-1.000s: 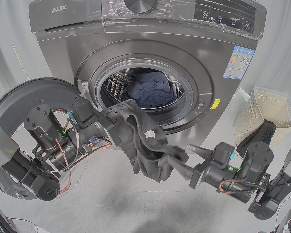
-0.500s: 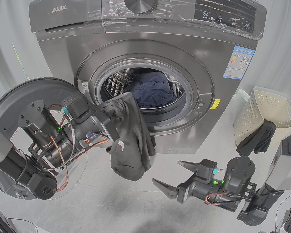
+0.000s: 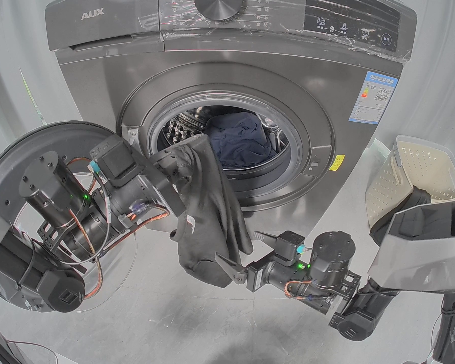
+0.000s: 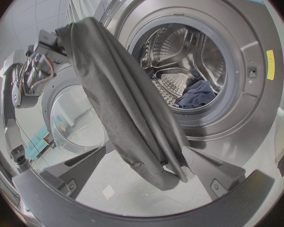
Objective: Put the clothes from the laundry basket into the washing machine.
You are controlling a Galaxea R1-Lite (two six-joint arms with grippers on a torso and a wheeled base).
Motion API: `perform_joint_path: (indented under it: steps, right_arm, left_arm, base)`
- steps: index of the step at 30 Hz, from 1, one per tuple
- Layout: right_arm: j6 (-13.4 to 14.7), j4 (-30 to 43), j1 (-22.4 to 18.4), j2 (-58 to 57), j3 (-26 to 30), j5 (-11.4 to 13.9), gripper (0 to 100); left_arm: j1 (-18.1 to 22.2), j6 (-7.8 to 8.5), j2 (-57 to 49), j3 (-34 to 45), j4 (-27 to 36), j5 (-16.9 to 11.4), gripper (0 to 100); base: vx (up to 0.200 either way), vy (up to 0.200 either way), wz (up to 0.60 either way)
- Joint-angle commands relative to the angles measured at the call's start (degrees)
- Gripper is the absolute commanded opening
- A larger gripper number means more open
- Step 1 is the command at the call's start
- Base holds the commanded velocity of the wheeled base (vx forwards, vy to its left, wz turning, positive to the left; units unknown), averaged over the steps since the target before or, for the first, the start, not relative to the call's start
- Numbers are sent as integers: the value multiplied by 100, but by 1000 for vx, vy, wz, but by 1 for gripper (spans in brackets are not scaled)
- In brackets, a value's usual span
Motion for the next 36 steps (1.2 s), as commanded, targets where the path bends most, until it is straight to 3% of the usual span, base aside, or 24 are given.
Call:
perform_joint_path:
  steps: [1, 11, 31, 32, 36]
  right_arm:
    - [-33, -4, 89, 604, -492, 3, 100]
    - [-121, 111, -254, 1448, -1846, -6, 100]
    - [-130, 102, -483, 1940, -2716, -24, 100]
    - [-130, 102, -483, 1932, -2716, -24, 0]
    - [-121, 84, -535, 1809, -2645, -33, 0]
  left_arm:
    - [-56, -10, -43, -60, 0, 7, 0]
    - [-161, -1, -193, -43, 0, -1, 0]
    - [-328, -36, -351, 1, -8, -45, 0]
    - [-320, -36, -342, 1, -8, -45, 0]
    - [-249, -28, -263, 10, 18, 16, 0]
  base:
    - [0, 0, 0]
    - [0, 0, 0]
    - [0, 0, 0]
    - [0, 0, 0]
    - [0, 0, 0]
